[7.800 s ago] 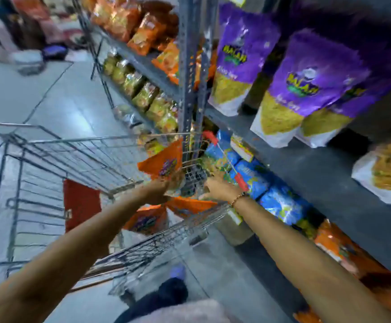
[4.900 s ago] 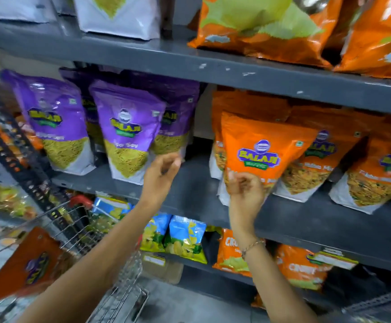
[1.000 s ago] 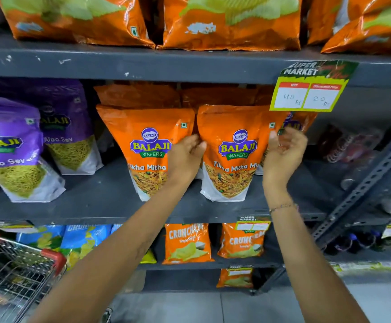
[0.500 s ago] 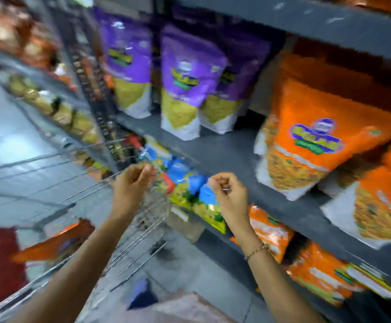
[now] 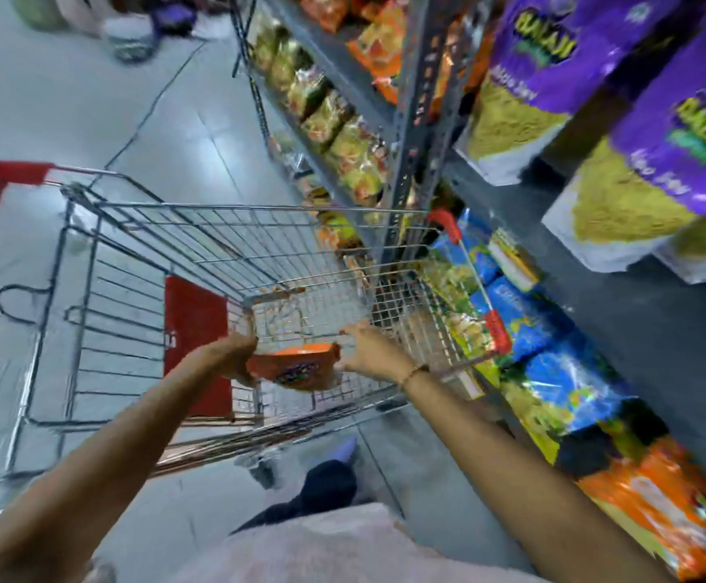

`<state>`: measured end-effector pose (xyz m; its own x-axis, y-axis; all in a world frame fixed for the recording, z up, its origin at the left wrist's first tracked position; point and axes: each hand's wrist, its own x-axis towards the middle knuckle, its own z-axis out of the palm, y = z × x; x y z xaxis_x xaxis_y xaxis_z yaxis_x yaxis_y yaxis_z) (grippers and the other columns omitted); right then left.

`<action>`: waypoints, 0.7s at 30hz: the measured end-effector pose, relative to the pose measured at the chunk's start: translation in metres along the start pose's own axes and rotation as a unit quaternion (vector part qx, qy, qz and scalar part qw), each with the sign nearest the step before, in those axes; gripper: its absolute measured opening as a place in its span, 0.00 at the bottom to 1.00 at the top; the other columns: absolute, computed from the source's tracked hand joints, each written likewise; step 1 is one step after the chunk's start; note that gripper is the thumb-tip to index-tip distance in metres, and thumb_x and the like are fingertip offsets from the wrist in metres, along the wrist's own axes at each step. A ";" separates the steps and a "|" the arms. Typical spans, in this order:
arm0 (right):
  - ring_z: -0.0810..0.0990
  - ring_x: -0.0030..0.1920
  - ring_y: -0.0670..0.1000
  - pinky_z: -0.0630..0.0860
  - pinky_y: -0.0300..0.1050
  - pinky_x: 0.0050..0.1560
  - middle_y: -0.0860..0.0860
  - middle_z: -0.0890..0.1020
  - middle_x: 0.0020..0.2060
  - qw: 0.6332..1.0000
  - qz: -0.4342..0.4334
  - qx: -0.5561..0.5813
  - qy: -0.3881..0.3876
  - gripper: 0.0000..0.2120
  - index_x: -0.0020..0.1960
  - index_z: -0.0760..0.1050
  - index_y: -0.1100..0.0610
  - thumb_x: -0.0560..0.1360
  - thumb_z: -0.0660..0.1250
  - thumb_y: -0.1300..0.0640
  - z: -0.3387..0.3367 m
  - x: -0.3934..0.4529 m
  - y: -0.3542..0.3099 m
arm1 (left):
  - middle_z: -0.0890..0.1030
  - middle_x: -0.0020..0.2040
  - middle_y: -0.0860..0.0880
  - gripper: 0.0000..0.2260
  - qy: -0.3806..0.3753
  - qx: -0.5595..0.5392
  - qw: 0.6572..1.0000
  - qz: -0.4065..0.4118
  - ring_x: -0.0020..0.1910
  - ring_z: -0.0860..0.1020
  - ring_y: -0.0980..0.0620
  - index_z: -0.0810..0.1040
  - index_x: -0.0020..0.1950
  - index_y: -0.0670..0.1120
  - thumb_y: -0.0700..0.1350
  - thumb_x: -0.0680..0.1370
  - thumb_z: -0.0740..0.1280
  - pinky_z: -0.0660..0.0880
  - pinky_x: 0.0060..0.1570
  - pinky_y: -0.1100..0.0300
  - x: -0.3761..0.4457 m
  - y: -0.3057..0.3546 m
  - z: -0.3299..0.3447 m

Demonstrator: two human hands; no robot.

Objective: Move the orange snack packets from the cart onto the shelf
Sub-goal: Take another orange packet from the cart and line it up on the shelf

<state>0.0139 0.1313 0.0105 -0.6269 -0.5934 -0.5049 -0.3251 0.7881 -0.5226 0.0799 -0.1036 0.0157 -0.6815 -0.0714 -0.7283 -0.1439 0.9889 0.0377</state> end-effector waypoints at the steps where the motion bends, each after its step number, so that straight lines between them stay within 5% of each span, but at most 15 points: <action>1: 0.67 0.68 0.59 0.67 0.54 0.67 0.60 0.69 0.68 1.000 -0.003 -0.015 -0.015 0.31 0.68 0.64 0.59 0.70 0.72 0.53 0.008 0.013 -0.002 | 0.76 0.63 0.38 0.26 -0.019 0.021 1.000 0.009 0.62 0.75 0.41 0.69 0.66 0.39 0.48 0.72 0.71 0.69 0.57 0.55 0.002 -0.003 0.002; 6: 0.80 0.47 0.56 0.74 0.43 0.42 0.54 0.81 0.45 0.996 0.020 -0.062 0.058 0.04 0.45 0.76 0.50 0.73 0.65 0.58 0.025 0.041 0.003 | 0.83 0.48 0.40 0.07 0.077 0.016 0.995 0.063 0.50 0.81 0.42 0.80 0.50 0.42 0.41 0.74 0.65 0.76 0.49 0.52 0.021 -0.014 0.010; 11: 0.81 0.40 0.53 0.77 0.42 0.38 0.52 0.85 0.40 0.984 0.065 0.007 0.168 0.09 0.47 0.81 0.52 0.72 0.67 0.63 0.006 0.030 0.019 | 0.84 0.38 0.43 0.05 0.242 -0.062 0.960 0.129 0.37 0.82 0.45 0.81 0.42 0.43 0.43 0.74 0.67 0.81 0.41 0.50 0.032 -0.013 -0.008; 14: 0.80 0.40 0.52 0.79 0.45 0.42 0.54 0.85 0.40 0.961 0.080 0.084 0.251 0.11 0.47 0.82 0.56 0.71 0.65 0.68 -0.020 0.006 0.027 | 0.83 0.36 0.47 0.05 0.296 -0.168 0.927 0.159 0.36 0.81 0.52 0.83 0.43 0.44 0.45 0.72 0.71 0.75 0.37 0.59 0.029 -0.001 -0.035; 16: 0.80 0.42 0.53 0.79 0.47 0.46 0.57 0.85 0.41 0.935 0.072 0.140 0.319 0.10 0.46 0.82 0.60 0.70 0.66 0.70 -0.041 -0.018 0.030 | 0.82 0.33 0.52 0.04 0.298 -0.314 0.887 0.161 0.32 0.78 0.62 0.83 0.41 0.48 0.47 0.69 0.74 0.72 0.34 0.65 0.020 0.014 -0.055; 21: 0.79 0.40 0.48 0.74 0.33 0.44 0.52 0.81 0.37 0.851 0.020 0.202 0.485 0.10 0.43 0.82 0.61 0.67 0.67 0.72 -0.082 -0.088 0.031 | 0.84 0.34 0.56 0.02 0.277 -0.578 0.731 0.234 0.38 0.80 0.59 0.81 0.39 0.49 0.44 0.69 0.72 0.77 0.41 0.62 -0.011 0.082 -0.098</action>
<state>0.0010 0.2217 0.0947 -0.9848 0.0003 0.1737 -0.1428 0.5678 -0.8107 0.0053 -0.0347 0.0934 -0.9901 -0.1194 -0.0732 -0.0934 0.1730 0.9805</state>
